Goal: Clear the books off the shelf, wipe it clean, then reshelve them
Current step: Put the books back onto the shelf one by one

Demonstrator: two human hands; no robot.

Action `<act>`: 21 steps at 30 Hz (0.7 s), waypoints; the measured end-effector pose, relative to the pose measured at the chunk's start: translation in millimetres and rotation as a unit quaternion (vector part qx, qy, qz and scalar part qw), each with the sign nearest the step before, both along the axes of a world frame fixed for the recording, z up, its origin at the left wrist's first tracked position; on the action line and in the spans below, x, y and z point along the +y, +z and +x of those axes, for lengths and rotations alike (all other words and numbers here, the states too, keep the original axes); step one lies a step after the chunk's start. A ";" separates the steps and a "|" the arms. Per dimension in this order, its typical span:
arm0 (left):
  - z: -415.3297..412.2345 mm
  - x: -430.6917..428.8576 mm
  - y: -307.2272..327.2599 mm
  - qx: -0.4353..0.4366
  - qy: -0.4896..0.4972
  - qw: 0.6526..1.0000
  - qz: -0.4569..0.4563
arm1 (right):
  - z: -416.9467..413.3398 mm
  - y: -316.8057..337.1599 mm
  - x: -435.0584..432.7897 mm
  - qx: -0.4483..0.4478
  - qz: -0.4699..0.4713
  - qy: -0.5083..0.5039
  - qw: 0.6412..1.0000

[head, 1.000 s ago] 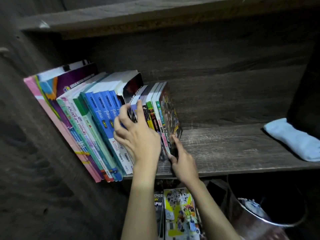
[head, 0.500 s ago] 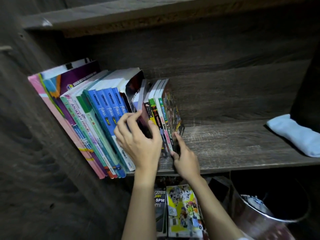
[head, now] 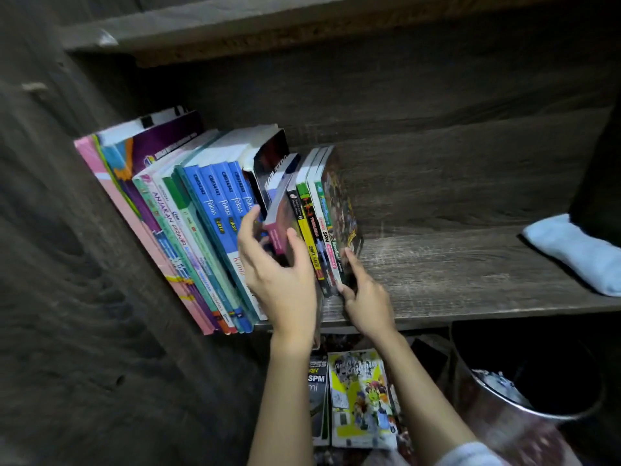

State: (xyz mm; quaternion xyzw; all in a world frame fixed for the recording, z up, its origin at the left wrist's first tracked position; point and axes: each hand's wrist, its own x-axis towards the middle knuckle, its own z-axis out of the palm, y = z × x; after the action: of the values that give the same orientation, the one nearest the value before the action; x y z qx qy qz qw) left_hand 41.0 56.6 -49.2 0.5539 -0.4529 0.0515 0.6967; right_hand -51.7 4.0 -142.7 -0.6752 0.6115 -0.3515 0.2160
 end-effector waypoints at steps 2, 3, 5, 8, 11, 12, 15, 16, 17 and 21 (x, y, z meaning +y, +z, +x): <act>-0.8 3.7 -4.3 0.016 -0.006 0.995 0.101 | 0.9 -0.8 -1.0 -0.005 -0.002 -0.002 1.000; 0.8 4.2 -6.1 0.007 0.006 0.991 0.134 | 1.9 -1.0 -1.0 -0.009 -0.003 -0.002 1.000; 3.8 5.2 -4.3 -0.019 0.015 0.984 0.174 | 2.6 -1.6 -1.2 -0.015 -0.006 -0.001 1.000; 2.3 10.8 4.0 -0.022 -0.016 0.976 0.216 | 1.3 -2.8 -3.4 -0.019 -0.004 0.006 1.000; 7.5 14.9 7.2 -0.019 -0.053 0.970 0.237 | 4.2 -3.1 1.6 -0.047 -0.023 0.011 0.999; 11.6 15.2 9.7 -0.020 -0.065 0.967 0.245 | 7.6 -3.0 5.6 -0.068 -0.050 0.008 0.996; 22.9 14.1 14.0 0.003 -0.106 0.954 0.279 | 17.4 0.8 27.6 -0.126 -0.148 0.016 0.981; 24.4 15.1 14.4 0.010 -0.120 0.952 0.282 | 19.4 3.8 36.8 -0.132 -0.164 0.033 0.977; 26.1 15.3 13.6 0.015 -0.128 0.951 0.279 | 22.1 6.1 44.6 -0.124 -0.169 0.055 0.976; 30.1 21.5 17.2 0.000 -0.153 0.957 0.248 | 33.4 8.3 67.4 -0.015 -0.137 0.147 0.979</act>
State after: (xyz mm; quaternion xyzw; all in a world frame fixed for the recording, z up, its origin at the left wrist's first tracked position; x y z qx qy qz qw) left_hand 71.1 78.1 -32.0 0.6332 -0.5308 -0.1692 0.5372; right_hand -18.3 71.5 -134.4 -0.7757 0.4482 -0.4062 0.1798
